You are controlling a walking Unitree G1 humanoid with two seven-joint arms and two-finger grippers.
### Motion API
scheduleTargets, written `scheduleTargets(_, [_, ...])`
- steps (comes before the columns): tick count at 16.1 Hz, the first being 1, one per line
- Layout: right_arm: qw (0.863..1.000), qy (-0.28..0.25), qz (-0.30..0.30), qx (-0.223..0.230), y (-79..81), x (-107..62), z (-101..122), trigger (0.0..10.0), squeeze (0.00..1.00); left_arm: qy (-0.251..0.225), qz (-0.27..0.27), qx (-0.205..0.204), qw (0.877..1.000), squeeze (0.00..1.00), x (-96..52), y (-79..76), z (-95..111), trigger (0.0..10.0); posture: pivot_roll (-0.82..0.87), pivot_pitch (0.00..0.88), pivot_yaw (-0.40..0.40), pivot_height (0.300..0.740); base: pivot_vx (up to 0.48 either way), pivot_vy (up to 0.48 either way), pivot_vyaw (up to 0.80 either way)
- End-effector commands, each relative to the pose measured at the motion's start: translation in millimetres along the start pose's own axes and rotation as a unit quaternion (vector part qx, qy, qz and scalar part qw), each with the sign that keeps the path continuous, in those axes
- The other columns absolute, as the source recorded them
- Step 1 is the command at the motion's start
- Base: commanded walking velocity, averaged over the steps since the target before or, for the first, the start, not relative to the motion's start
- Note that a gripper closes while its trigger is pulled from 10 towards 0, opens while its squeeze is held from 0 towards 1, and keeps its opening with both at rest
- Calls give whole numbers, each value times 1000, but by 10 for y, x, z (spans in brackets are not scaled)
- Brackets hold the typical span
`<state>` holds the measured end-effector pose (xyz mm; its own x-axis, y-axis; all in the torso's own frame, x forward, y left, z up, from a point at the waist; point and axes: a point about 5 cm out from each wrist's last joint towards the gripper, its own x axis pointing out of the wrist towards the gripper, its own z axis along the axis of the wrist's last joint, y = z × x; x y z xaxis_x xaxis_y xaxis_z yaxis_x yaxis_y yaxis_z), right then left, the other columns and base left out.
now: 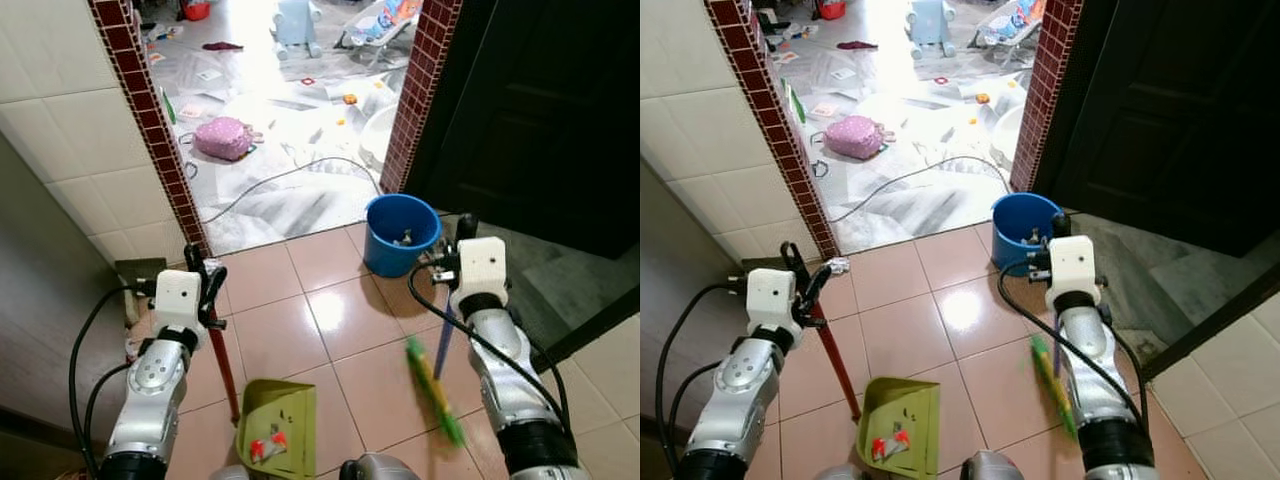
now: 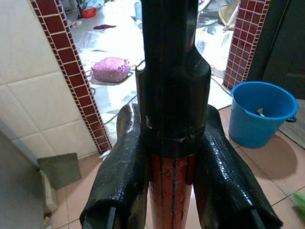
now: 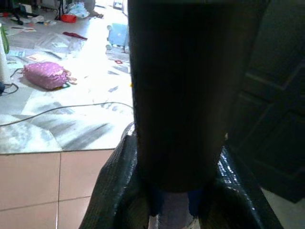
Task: Sweep floor
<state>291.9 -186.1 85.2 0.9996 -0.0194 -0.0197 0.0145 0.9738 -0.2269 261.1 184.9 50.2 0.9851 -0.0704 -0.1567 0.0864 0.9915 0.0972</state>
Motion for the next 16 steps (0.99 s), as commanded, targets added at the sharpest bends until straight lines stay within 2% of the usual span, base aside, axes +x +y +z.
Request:
scheduleTargets(1, [999,-14,0,29,64,19,66,10000,0,-9,15,44,999,0,3,87,32,10000,-73,0,16,740,0,0,0])
scheduleTargets(6, [996,27,-7,83,136,-73,-82,10000,0,7,27,38,999,0,-73,147,-98,10000,-77,0,12,740,0,0,0])
scheduleTargets(10, [996,31,-6,79,97,-226,-117,10000,0,21,12,44,999,0,-309,157,-154,10000,-71,0,13,740,0,0,0])
scheduleTargets(12, [997,38,-3,74,71,-292,-156,10000,0,26,-6,49,998,0,-344,136,-168,10000,-68,0,14,740,0,0,0])
scheduleTargets(16, [995,59,-18,85,33,-390,-223,10000,0,38,-10,47,998,0,-353,138,-182,10000,-82,0,26,740,0,0,0])
